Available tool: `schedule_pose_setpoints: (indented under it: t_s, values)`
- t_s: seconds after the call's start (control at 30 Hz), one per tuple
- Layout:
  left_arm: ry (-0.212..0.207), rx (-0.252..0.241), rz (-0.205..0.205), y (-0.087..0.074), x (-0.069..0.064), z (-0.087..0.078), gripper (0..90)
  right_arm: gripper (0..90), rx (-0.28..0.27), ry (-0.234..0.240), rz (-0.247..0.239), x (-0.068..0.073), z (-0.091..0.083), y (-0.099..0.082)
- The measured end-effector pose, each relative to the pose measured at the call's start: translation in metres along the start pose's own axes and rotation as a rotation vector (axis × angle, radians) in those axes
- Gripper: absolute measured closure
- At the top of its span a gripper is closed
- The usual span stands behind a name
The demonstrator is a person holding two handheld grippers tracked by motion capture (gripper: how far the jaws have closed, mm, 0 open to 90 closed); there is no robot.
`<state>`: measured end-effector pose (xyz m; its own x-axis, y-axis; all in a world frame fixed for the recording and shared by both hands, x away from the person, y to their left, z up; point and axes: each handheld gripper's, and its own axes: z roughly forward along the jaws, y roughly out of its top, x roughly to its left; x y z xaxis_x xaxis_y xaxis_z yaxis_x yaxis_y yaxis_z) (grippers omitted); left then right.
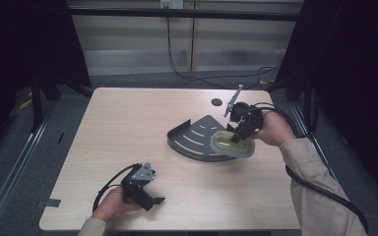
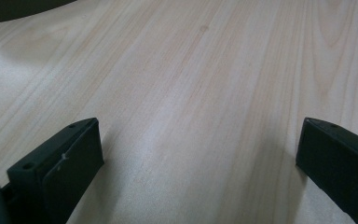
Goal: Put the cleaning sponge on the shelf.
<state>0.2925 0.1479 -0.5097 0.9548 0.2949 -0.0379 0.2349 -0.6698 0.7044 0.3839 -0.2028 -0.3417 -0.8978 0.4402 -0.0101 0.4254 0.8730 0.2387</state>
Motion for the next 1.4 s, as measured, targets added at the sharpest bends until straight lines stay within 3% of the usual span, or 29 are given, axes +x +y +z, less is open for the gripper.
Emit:
schedule_pose_setpoints:
  t_s: [0.23,0.67,1.1,1.4]
  values:
    - [0.001,-0.001,-0.003,0.000,0.000,0.000,0.0,71.3,-0.004,-0.009,0.016,-0.005,0.003,0.005]
    - [-0.003,0.000,-0.001,0.000,0.000,0.000,0.0,71.3,-0.006,-0.023,0.103,-0.016,0.007,0.014]
    - [-0.005,0.001,-0.001,0.000,0.001,0.000,0.0,71.3,-0.005,-0.045,0.160,-0.024,0.017,0.023]
    - [-0.006,0.000,0.001,0.000,0.000,0.000,0.0,71.3,-0.014,-0.059,0.245,-0.031,0.026,0.029]
